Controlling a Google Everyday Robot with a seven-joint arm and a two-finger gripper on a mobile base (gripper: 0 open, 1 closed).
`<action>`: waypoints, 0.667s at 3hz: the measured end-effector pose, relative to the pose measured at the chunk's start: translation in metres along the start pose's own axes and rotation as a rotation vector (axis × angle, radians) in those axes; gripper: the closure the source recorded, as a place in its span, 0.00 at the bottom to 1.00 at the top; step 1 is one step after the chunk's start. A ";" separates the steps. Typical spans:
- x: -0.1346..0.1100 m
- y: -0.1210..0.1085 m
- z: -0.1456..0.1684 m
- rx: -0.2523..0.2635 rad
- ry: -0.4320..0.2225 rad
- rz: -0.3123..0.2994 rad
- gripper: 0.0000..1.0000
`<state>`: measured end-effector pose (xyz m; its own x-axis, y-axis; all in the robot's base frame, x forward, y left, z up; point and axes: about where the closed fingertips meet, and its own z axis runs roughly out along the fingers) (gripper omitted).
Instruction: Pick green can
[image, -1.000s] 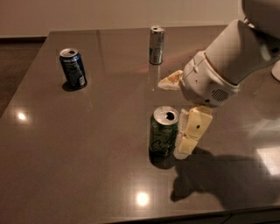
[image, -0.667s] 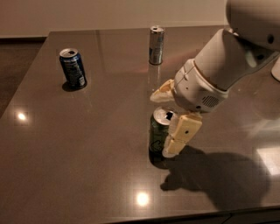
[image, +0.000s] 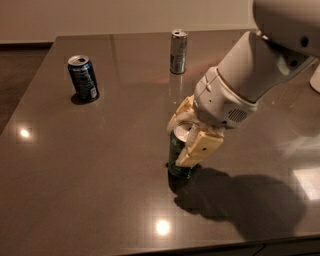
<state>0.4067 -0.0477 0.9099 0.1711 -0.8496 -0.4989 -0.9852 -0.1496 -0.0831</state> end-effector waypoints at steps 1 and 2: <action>-0.007 -0.003 -0.017 0.005 -0.019 -0.005 0.90; -0.016 -0.009 -0.040 0.019 -0.043 -0.014 1.00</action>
Offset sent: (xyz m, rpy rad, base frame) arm 0.0145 -0.0132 0.0874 0.0944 -0.0251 0.0170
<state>0.4132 -0.0529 0.9538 0.1854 -0.8249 -0.5340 -0.9826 -0.1518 -0.1067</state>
